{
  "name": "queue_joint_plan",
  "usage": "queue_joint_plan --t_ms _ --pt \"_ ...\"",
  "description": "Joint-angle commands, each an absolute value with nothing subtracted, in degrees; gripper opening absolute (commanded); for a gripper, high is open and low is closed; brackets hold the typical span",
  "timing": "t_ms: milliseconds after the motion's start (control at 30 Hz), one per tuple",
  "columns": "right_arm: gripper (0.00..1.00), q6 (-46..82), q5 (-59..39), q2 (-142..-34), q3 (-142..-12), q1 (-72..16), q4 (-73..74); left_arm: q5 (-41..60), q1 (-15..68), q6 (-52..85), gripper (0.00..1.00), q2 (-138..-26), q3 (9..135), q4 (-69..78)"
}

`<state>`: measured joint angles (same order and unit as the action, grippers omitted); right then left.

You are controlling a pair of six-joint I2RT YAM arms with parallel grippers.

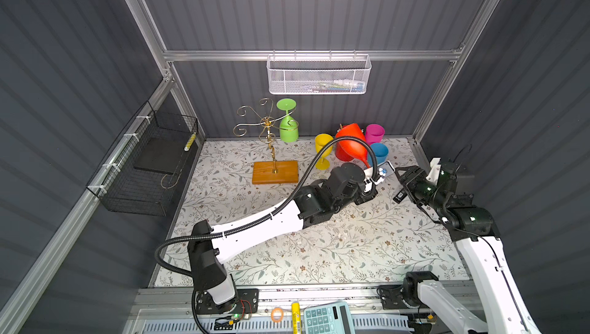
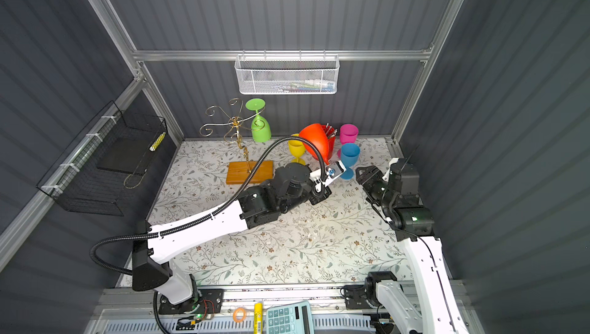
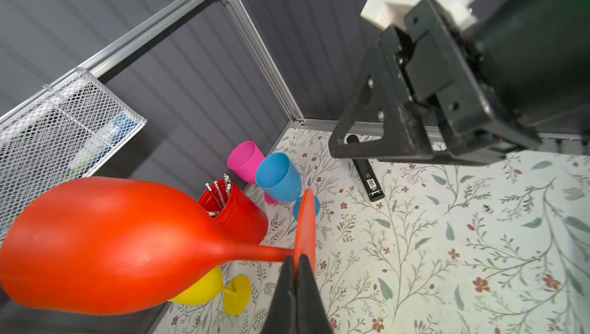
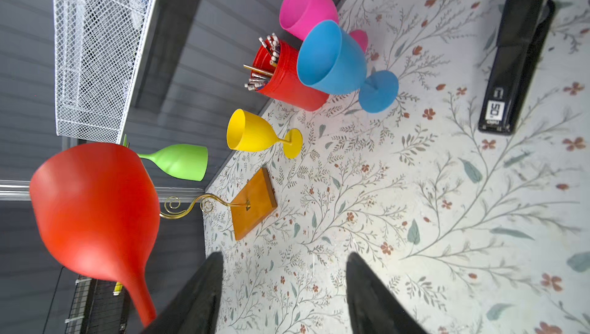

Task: Take the wine glass off the wine glass rack
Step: 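Carry the red glass toward the right gripper while the right arm reaches over, then close the right gripper on the red glass foot beside the left gripper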

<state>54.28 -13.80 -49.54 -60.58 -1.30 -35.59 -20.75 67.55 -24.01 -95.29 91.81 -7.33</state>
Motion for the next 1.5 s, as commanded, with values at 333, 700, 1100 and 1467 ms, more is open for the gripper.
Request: queue_joint_plan --t_ms 333,700,1100,1467 --pt "0.62 63.36 -29.79 -52.69 -60.46 1.83 -35.59 -30.96 69.73 -36.77 0.00 -95.84 79.94 13.79" --pt "0.60 67.51 -35.07 -54.59 -59.55 2.02 -31.14 -33.90 72.02 -43.09 0.00 -97.45 74.42 23.75" --pt "0.49 68.19 -37.41 -55.10 -57.64 2.00 -29.23 -34.54 72.95 -46.03 0.00 -99.82 75.01 26.54" --pt "0.35 67.94 -37.62 -54.79 -56.04 1.75 -28.78 -35.93 73.70 -49.04 0.00 -102.59 76.39 28.91"
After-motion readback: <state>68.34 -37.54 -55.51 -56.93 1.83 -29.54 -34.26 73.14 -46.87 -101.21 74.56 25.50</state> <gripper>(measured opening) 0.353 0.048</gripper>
